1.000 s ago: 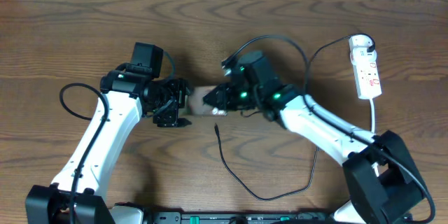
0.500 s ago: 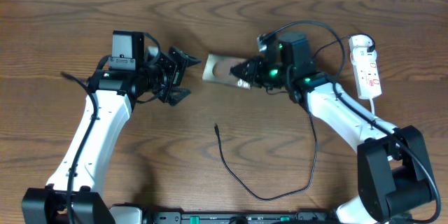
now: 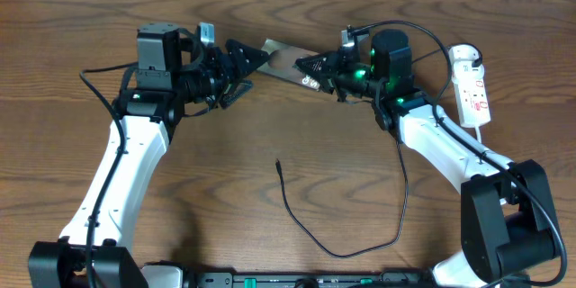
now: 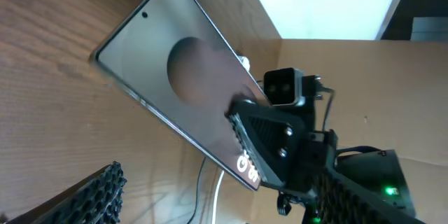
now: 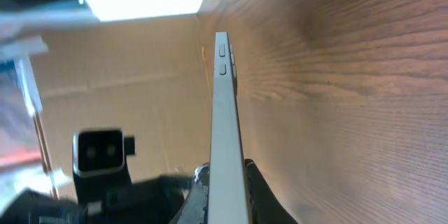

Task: Plug charger to phone and switch on socket
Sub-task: 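Open the left gripper and pull the phone right with the right gripper, then lift the phone and grasp its top end with the left gripper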

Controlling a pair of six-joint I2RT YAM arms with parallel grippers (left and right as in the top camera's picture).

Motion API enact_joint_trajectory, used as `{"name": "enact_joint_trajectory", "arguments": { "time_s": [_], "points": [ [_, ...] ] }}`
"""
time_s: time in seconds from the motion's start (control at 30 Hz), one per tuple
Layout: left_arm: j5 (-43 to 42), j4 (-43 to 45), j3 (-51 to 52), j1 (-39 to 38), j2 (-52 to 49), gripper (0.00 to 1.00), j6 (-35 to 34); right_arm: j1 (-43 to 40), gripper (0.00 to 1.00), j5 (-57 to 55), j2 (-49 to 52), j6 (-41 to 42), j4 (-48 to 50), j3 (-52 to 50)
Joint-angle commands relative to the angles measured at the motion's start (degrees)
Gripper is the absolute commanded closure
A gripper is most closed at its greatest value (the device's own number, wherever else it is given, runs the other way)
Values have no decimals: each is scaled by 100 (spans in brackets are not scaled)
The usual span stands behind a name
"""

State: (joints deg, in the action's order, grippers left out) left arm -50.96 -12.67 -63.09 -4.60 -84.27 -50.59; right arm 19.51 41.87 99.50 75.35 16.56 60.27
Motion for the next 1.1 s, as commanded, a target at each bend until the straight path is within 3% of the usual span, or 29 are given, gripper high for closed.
{"name": "enact_joint_trajectory", "arguments": {
  "time_s": [0.0, 0.2, 0.3, 0.5, 0.63, 0.9, 1.07],
  "points": [
    [-98, 118, -61, 72, 81, 16, -144, -42, 99, -538, -17, 824, 79, 111],
    [-109, 817, 264, 302, 81, 16, -1161, -39, 99, -940, -17, 1338, 918, 111],
    [-107, 1578, 437, 402, 81, 16, -1888, -28, 99, -986, -17, 1340, 1644, 111],
    [35, 2892, 455, 407, 79, 16, -2695, -28, 99, -1008, -17, 1971, 1733, 111],
    [173, 3104, 455, 407, 79, 15, -3150, 35, 99, -1067, -17, 2531, 1742, 111],
    [367, 3250, 455, 407, 66, 14, -3294, 345, 99, -1154, -17, 3556, 2142, 111],
    [361, 3246, 455, 404, 33, 14, -3311, 575, 99, -1156, -17, 3556, 2159, 111]
  ]
}}
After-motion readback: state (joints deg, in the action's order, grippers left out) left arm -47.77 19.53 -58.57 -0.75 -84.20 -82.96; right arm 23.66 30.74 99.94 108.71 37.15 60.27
